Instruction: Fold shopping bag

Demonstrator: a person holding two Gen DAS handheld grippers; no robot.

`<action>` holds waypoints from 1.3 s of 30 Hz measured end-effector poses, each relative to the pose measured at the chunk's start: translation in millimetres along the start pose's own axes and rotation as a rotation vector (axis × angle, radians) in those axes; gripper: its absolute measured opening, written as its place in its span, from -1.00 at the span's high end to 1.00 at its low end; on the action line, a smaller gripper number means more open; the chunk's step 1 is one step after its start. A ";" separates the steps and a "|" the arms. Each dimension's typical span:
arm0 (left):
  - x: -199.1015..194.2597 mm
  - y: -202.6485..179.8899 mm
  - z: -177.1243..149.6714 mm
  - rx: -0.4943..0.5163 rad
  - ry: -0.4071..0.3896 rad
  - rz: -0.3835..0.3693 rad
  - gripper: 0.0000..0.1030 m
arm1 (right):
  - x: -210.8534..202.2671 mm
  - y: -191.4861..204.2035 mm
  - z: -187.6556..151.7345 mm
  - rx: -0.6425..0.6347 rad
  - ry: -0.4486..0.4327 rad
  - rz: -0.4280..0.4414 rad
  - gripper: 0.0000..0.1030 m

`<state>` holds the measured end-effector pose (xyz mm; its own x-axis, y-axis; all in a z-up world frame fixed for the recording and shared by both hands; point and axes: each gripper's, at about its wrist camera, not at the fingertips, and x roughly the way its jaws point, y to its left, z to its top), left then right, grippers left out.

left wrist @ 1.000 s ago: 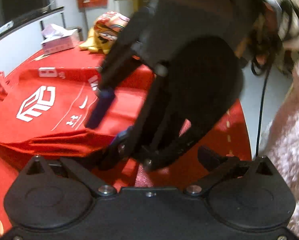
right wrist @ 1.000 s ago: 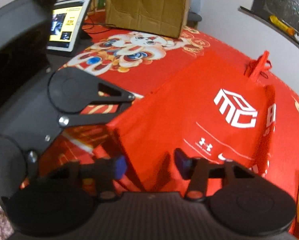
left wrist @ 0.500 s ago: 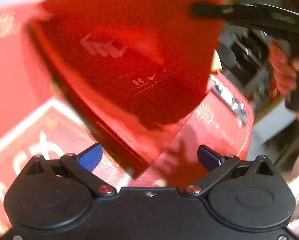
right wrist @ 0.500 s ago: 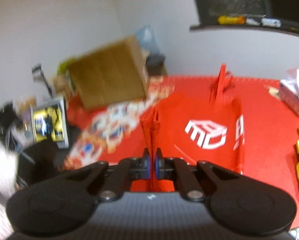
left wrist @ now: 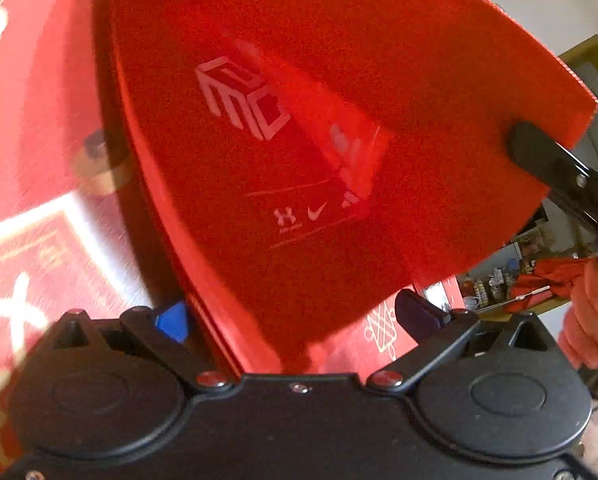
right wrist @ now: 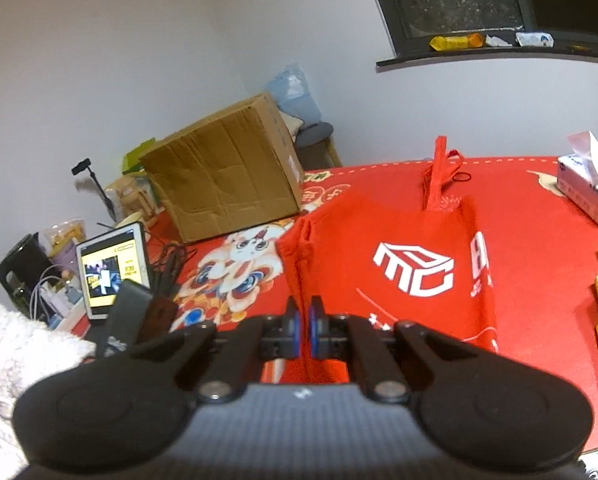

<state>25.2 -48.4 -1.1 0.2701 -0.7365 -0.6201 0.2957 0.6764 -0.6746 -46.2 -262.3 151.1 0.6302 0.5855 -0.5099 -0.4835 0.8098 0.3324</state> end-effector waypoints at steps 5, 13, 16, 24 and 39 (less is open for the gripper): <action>17.4 0.7 10.9 -0.017 -0.012 0.004 -0.06 | -2.1 -4.6 3.9 0.012 -0.014 -0.017 0.90; 19.2 12.0 12.4 -0.057 0.005 0.073 0.83 | -10.6 -17.2 10.5 0.038 -0.055 -0.061 0.90; 1.1 13.7 13.6 -0.050 -0.019 0.117 0.84 | -14.9 -20.3 12.9 0.046 -0.080 -0.084 0.90; -96.2 45.9 2.9 0.044 -0.135 0.365 0.86 | -30.2 -24.5 15.3 0.107 -0.202 -0.115 0.90; -171.7 69.1 -55.8 -0.013 -0.136 0.608 0.82 | -9.2 -50.6 -82.9 0.291 0.106 -0.471 0.89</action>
<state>-51.9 124.8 36.4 0.5015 -0.2125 -0.8387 0.0416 0.9742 -0.2219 -77.9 -311.7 73.2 0.6658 0.1631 -0.7281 0.0327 0.9685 0.2469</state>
